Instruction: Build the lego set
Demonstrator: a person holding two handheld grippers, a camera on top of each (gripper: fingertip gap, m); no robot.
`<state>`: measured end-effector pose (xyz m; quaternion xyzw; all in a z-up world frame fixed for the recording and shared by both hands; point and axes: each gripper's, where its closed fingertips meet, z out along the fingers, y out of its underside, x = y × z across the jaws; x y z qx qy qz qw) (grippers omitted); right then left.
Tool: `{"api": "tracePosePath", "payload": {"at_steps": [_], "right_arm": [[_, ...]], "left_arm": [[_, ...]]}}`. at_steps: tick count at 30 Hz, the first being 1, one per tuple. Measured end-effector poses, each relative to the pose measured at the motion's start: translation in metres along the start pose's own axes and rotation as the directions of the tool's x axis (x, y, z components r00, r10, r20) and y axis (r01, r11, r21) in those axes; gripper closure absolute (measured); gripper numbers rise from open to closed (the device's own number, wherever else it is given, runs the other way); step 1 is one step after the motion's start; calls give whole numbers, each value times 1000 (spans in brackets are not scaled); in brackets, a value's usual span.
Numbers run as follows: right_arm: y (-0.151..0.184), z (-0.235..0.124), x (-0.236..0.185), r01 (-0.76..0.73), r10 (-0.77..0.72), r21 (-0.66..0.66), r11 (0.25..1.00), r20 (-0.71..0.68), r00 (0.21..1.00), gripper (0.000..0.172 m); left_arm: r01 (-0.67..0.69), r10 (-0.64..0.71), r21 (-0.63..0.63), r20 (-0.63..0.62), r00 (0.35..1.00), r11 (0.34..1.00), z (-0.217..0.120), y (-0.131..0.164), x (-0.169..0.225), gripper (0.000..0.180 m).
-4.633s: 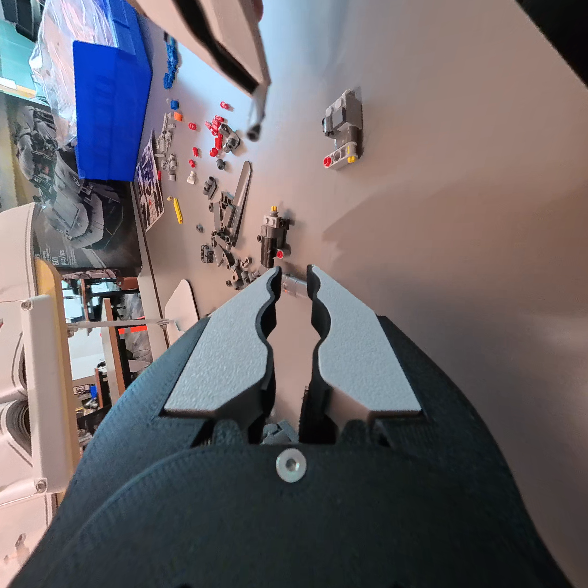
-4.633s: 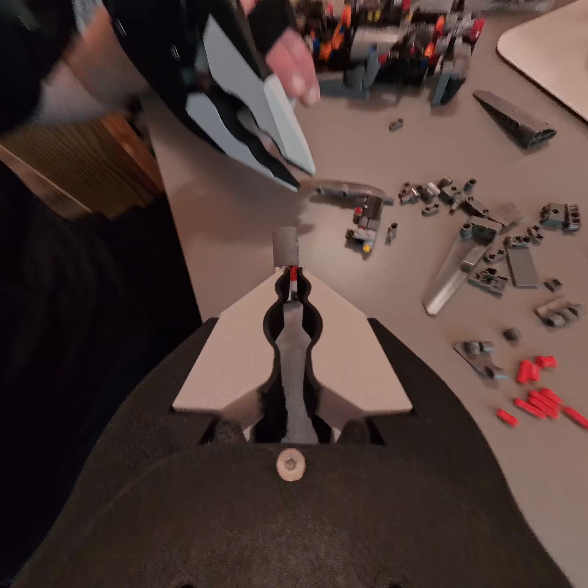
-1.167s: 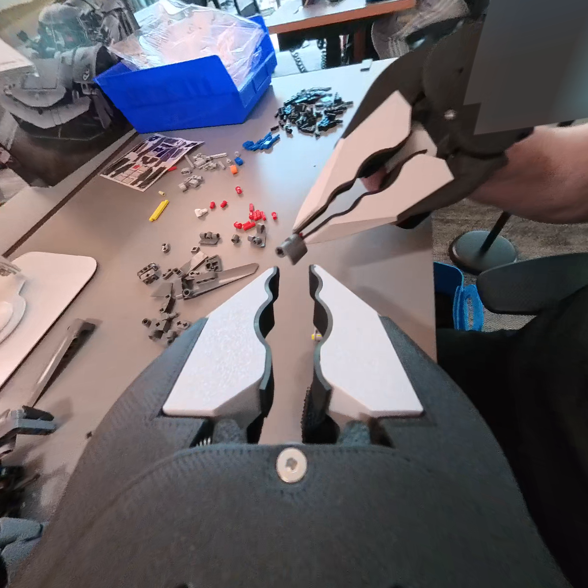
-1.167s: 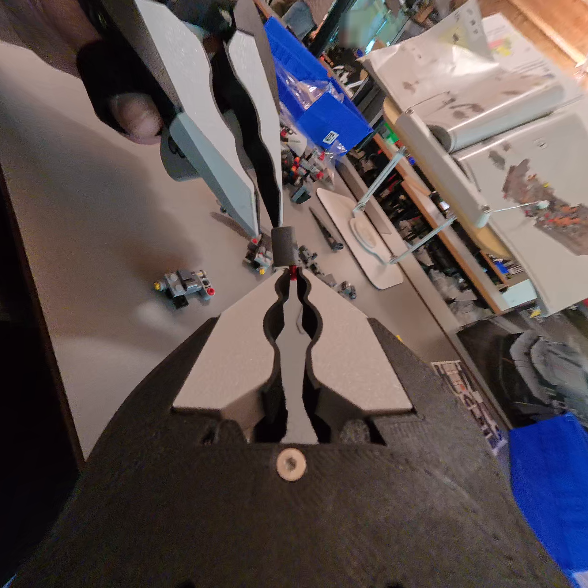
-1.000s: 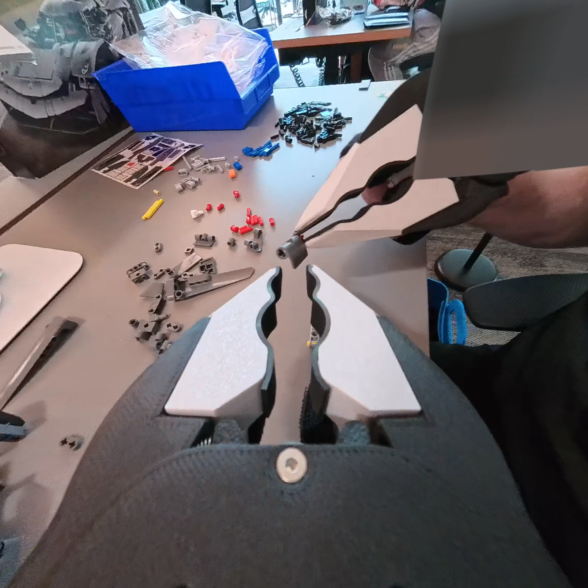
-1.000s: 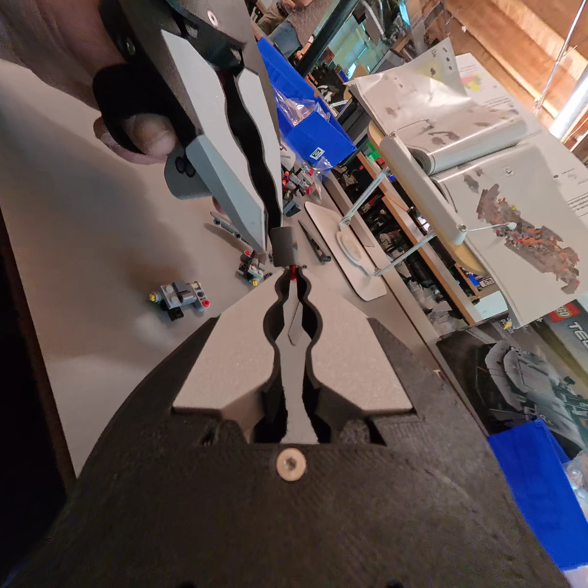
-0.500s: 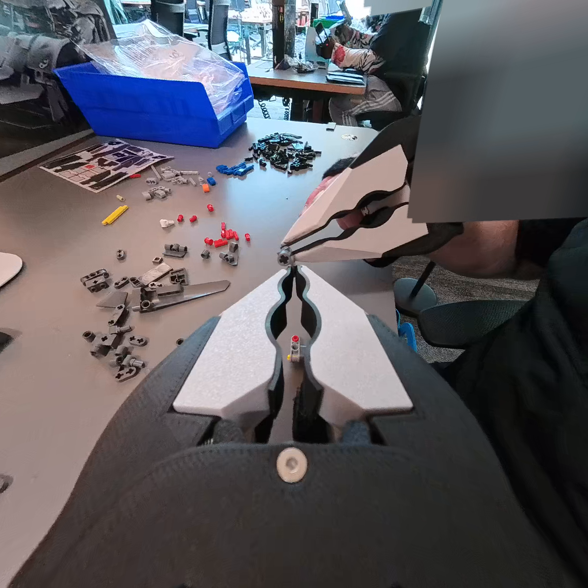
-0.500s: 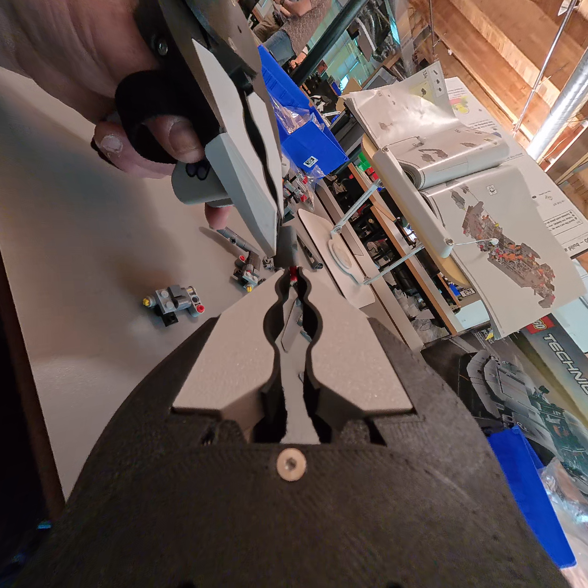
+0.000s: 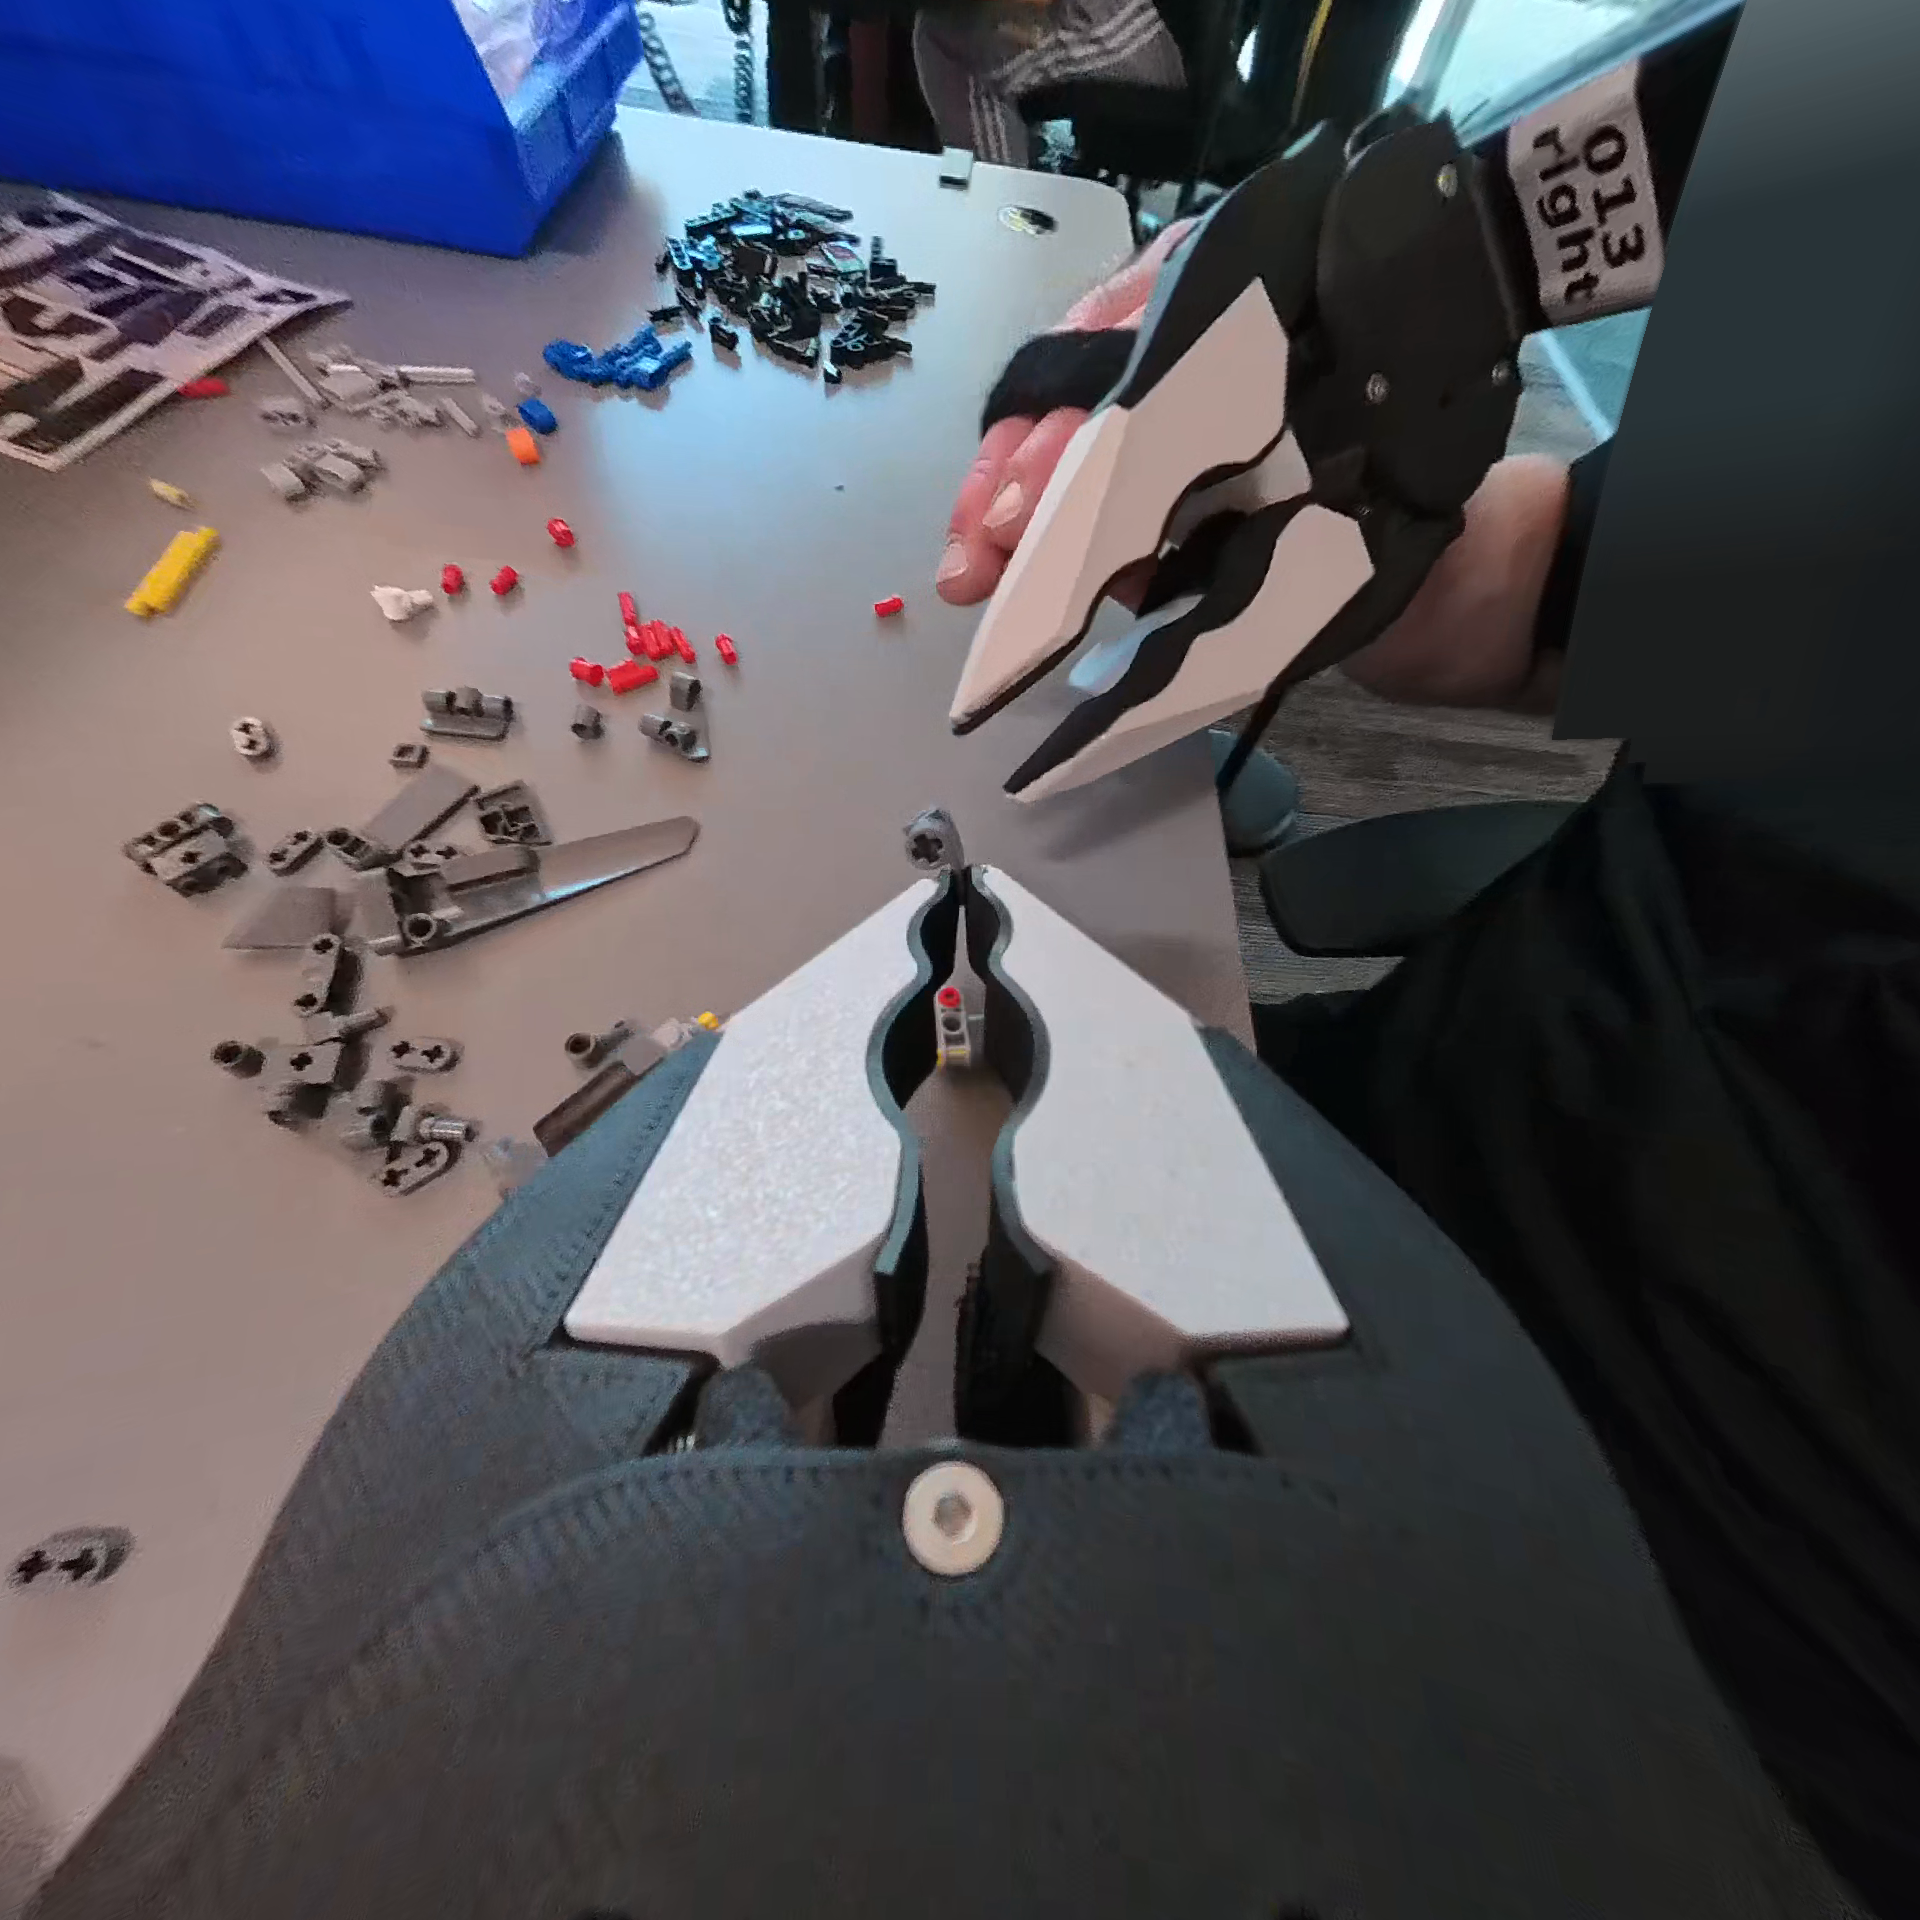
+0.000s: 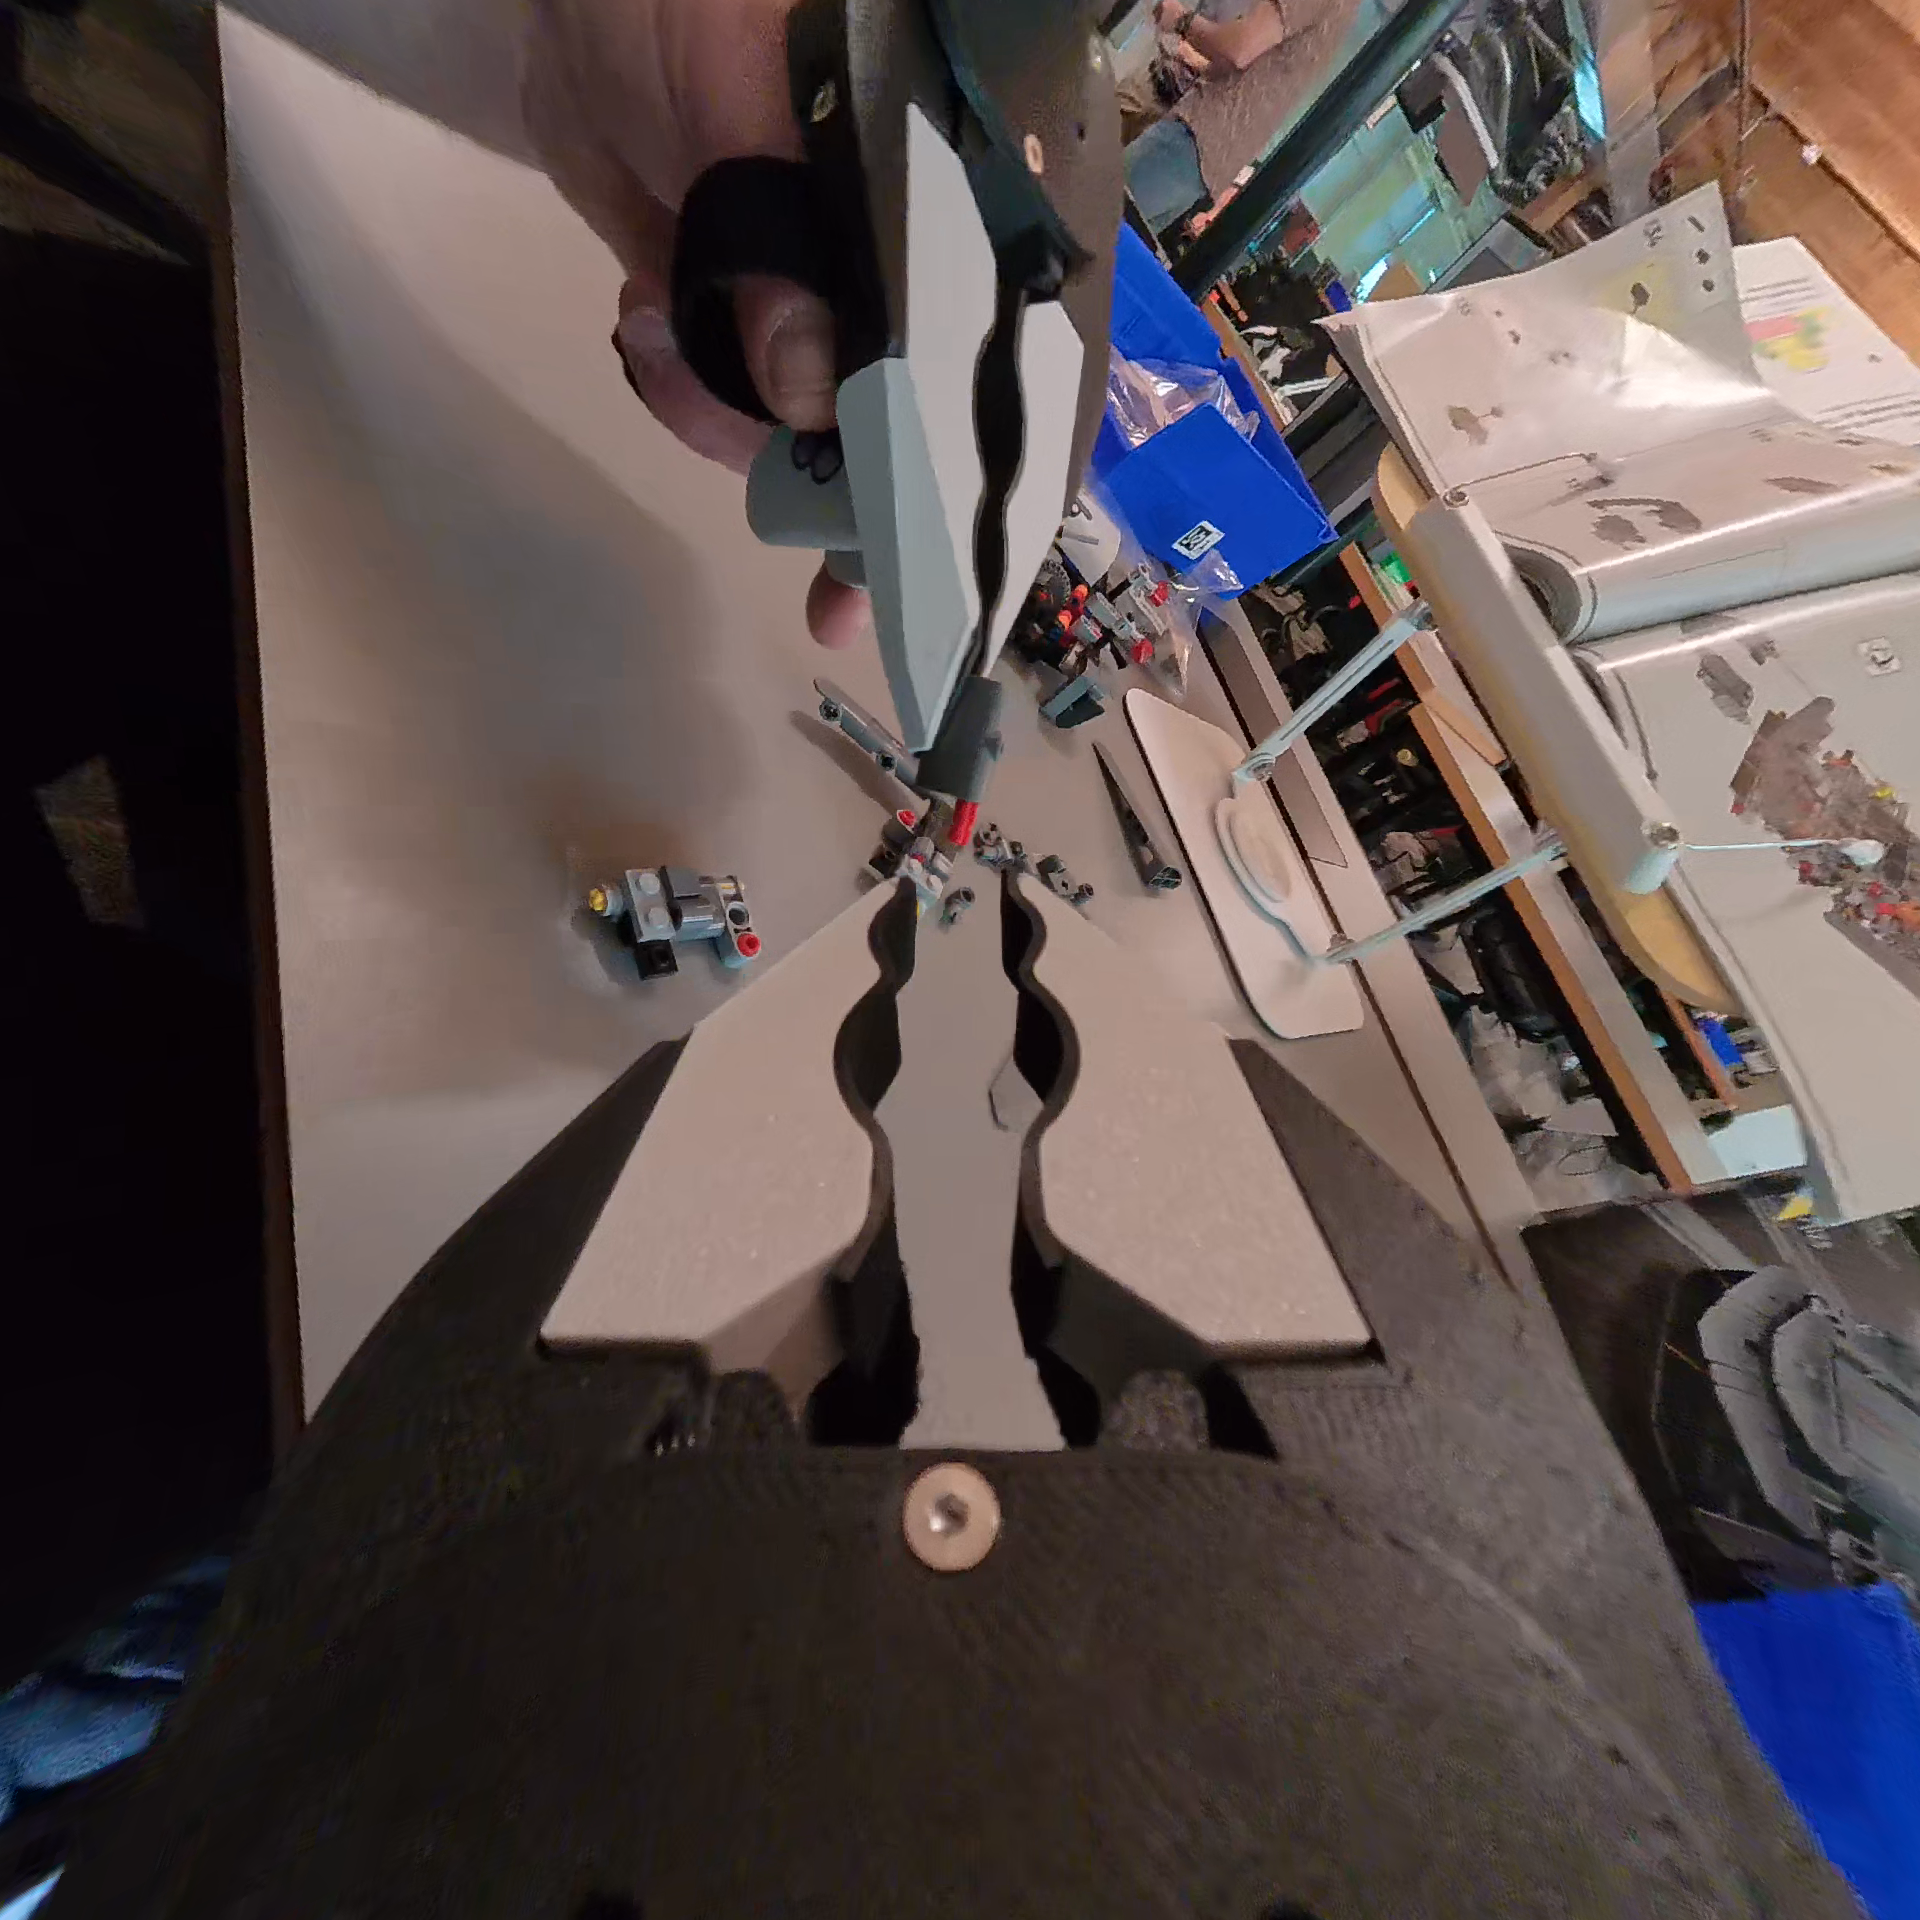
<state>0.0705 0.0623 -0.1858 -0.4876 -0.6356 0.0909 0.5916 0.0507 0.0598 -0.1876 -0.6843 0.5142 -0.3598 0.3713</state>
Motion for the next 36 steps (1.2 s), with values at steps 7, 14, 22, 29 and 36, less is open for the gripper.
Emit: {"api": "tracePosePath", "payload": {"at_steps": [7, 14, 22, 29, 36], "right_arm": [[-2, 4, -6, 88, -89, 8, 996, 54, 995, 156], [-17, 9, -8, -277, 252, 36, 960, 318, 914, 158], [-20, 18, -14, -455, 392, -24, 890, 550, 738, 166], [-20, 20, -8, -565, 481, -47, 824, 585, 653, 168], [-24, 17, 11, -739, 594, -11, 673, 604, 532, 168]], "left_arm": [[53, -57, -54, -91, 994, 997, -3, 7, 1, 180], [-141, 126, -180, -93, 988, 974, 1, 12, 7, 180], [-331, 307, -307, -126, 943, 892, 6, 13, 11, 180], [-366, 357, -312, -86, 930, 877, 6, 9, 4, 180], [-320, 357, -247, 124, 926, 915, 3, 3, -8, 166]]}}
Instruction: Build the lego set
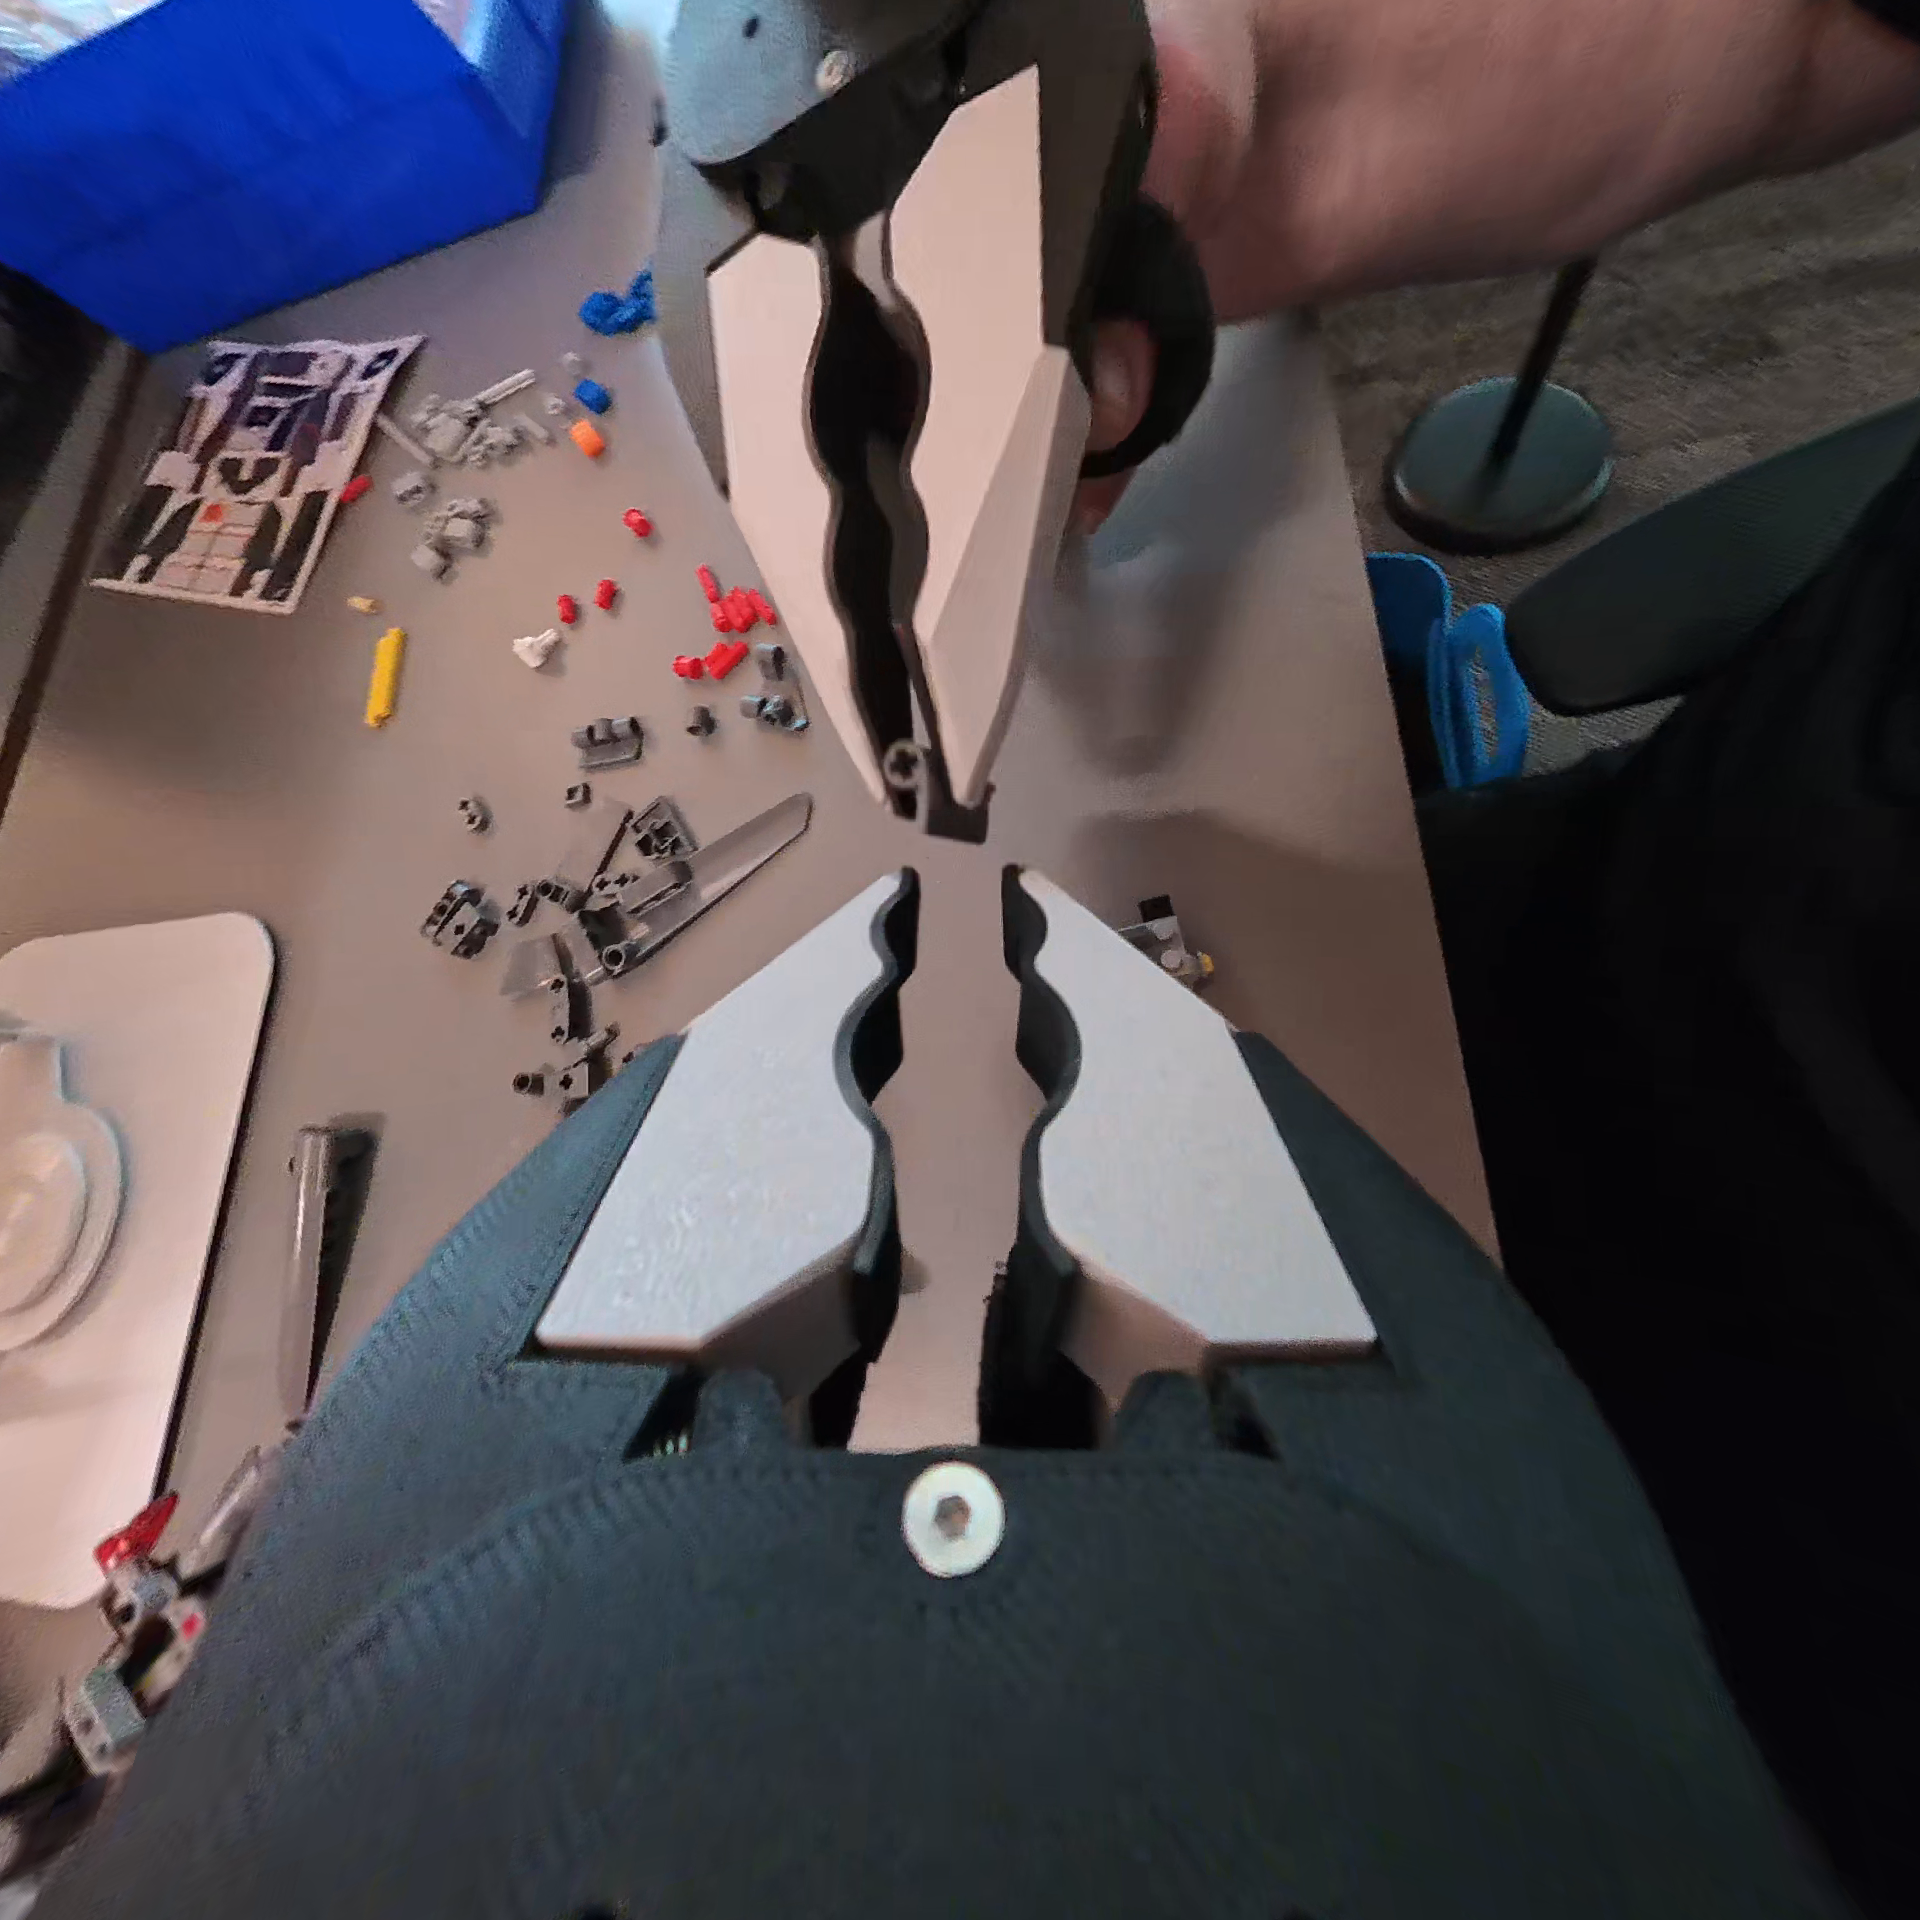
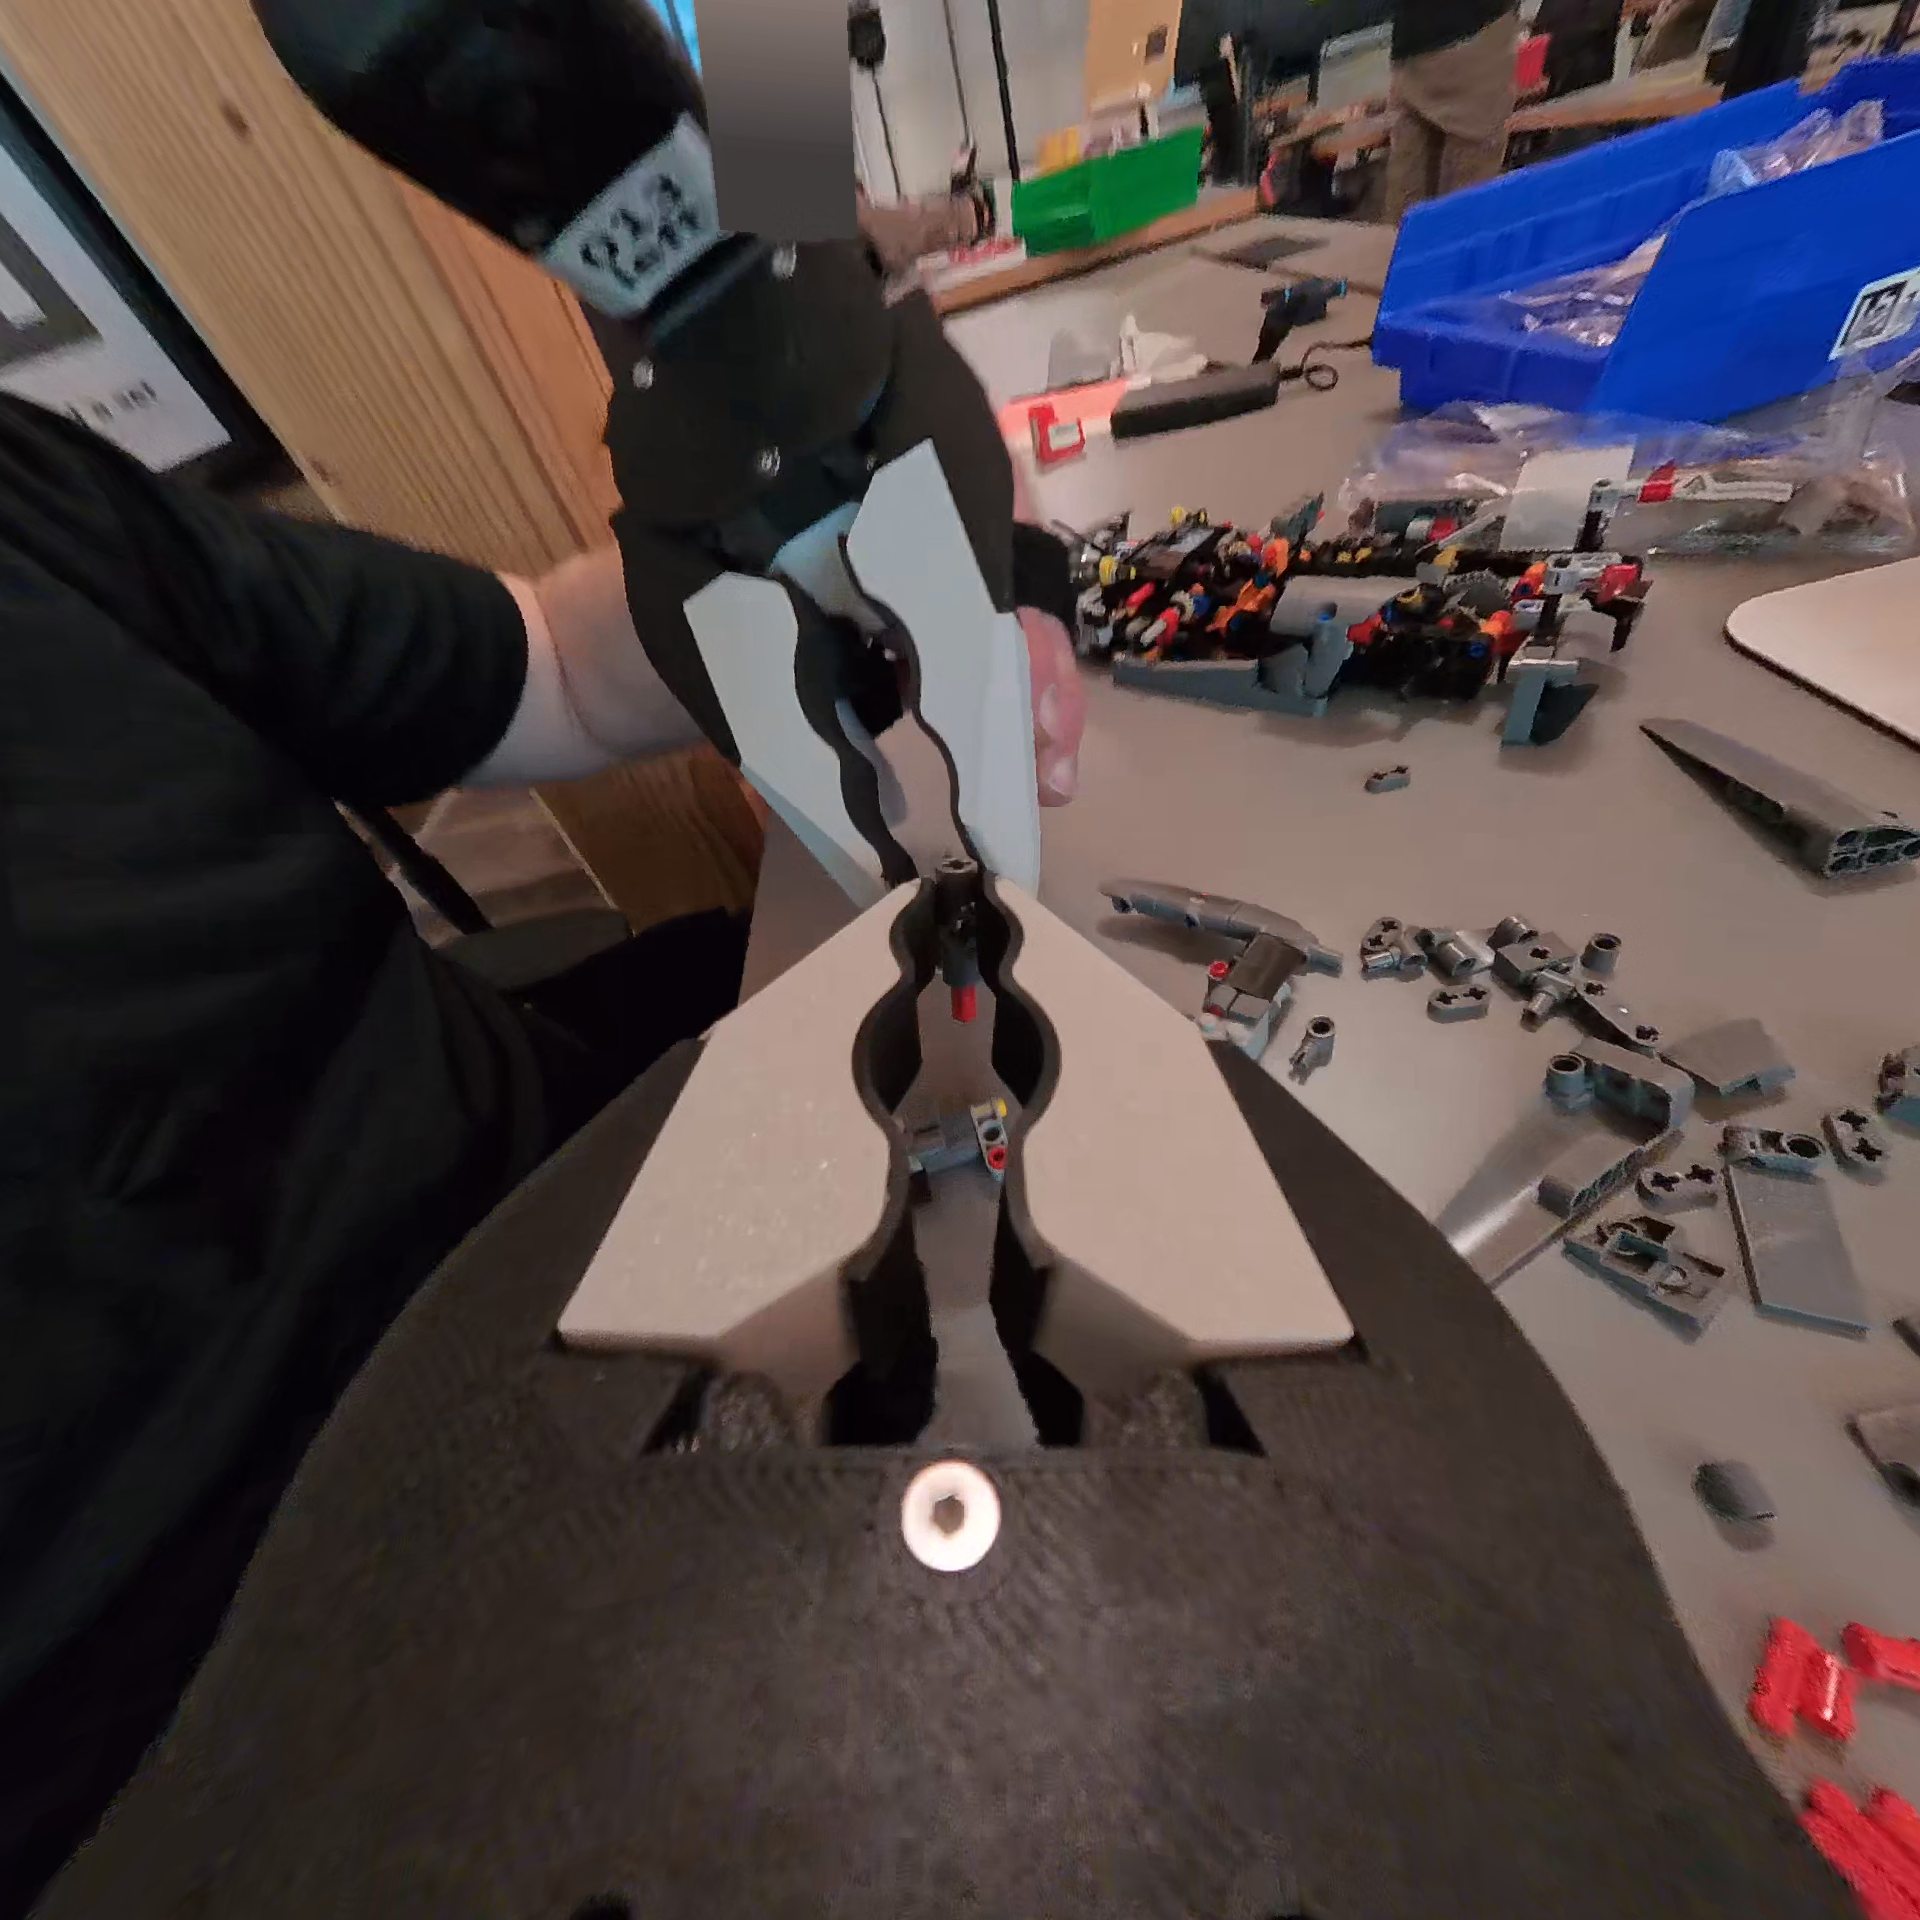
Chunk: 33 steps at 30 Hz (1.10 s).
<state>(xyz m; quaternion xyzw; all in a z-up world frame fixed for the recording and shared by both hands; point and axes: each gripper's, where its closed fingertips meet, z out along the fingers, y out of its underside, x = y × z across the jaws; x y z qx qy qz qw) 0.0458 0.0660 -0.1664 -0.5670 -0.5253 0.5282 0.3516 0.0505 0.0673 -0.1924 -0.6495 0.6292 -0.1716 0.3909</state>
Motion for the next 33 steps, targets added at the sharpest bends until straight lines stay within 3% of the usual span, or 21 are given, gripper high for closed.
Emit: {"api": "tracePosePath", "payload": {"at_steps": [7, 15, 23, 33], "right_arm": [[-17, -7, -6, -42, 35, 120, 992, 58, 998, 167], [-24, -7, -11, -59, 46, 162, 985, 83, 995, 167], [-17, 5, -10, 105, -105, 13, 994, -6, 995, 162], [-11, 17, -12, 195, -192, -152, 969, 34, 981, 168]], "left_arm": [[228, -228, 283, -34, 973, 931, -8, -25, -4, 168], [251, -236, 378, -87, 968, 891, -10, -34, 2, 178], [290, -263, 341, -123, 957, 895, -14, -21, 4, 180], [270, -242, 285, -131, 961, 920, -14, -10, 6, 180]]}}
